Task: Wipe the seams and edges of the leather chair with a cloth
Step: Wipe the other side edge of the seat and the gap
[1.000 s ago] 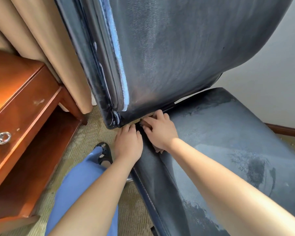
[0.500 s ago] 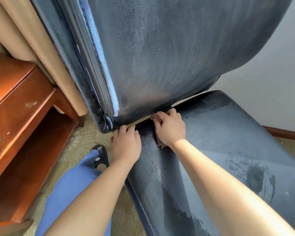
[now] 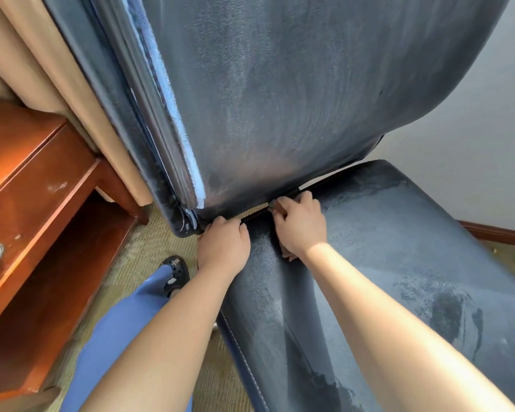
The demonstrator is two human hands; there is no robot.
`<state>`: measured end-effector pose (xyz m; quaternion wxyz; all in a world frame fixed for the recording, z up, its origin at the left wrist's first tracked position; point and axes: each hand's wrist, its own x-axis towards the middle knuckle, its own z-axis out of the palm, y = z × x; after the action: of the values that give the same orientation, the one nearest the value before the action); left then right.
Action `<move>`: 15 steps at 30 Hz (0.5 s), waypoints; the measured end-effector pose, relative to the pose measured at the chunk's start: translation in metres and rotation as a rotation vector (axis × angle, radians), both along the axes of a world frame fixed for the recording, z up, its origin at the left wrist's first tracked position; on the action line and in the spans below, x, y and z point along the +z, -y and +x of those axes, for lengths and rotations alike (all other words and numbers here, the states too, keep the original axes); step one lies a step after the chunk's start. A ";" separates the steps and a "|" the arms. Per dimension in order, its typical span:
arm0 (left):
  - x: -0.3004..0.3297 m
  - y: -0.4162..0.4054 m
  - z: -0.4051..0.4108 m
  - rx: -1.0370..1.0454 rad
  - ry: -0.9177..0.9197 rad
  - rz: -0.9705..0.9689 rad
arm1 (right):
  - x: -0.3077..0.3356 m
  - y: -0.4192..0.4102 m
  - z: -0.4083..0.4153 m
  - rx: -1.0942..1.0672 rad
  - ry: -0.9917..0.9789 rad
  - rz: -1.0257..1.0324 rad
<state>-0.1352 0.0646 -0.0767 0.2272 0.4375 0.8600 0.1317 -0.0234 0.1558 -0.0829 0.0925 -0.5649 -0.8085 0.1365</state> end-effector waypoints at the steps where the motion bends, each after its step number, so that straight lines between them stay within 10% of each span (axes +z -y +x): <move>1: 0.000 -0.004 0.001 -0.011 0.005 -0.005 | -0.001 0.009 0.001 0.067 -0.007 0.011; 10: -0.007 -0.010 0.018 -0.076 -0.028 0.049 | -0.009 0.001 0.004 -0.131 0.006 0.046; 15: -0.006 -0.012 0.019 -0.019 0.025 0.065 | -0.005 0.002 0.013 0.151 0.084 0.103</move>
<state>-0.1159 0.0770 -0.0822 0.2250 0.4512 0.8481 0.1628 -0.0102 0.1539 -0.0876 0.0770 -0.5019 -0.8580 0.0778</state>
